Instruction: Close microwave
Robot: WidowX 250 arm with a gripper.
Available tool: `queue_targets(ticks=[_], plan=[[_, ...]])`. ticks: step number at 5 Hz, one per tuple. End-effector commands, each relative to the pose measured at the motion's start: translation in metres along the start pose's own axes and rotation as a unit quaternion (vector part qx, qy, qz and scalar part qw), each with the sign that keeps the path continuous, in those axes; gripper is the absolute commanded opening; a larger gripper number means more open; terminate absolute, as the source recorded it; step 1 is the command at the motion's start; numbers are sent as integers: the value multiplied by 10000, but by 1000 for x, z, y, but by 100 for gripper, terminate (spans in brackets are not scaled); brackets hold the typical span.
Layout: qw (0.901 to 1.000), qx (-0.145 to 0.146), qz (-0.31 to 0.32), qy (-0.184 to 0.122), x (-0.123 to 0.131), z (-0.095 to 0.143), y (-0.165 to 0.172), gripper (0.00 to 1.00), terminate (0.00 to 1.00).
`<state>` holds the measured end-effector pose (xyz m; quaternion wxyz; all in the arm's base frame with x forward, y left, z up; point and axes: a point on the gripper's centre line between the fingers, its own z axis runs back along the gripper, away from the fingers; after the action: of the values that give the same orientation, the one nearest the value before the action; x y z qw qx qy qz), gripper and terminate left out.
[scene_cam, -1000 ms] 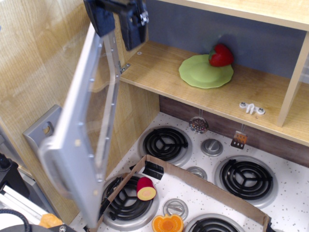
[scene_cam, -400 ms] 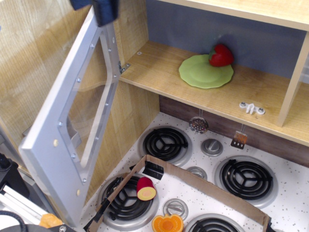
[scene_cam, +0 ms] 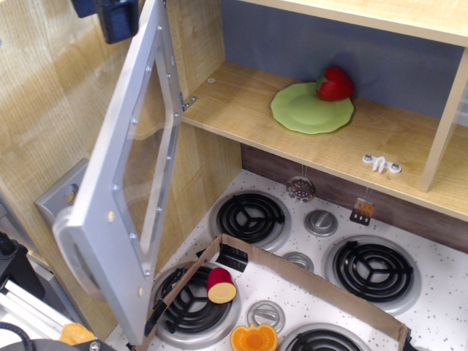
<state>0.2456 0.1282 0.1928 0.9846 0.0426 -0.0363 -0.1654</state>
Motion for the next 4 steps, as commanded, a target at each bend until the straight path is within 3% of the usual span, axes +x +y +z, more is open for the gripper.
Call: queue_targets(ticks=[1,2,4], plan=[[9974,539,-305,373,-18,-9,15,100,0],[9962,627,-400,460,-17,-19,10,100,0],[9979,418,-493,-80,6,-34,-17,100,0]])
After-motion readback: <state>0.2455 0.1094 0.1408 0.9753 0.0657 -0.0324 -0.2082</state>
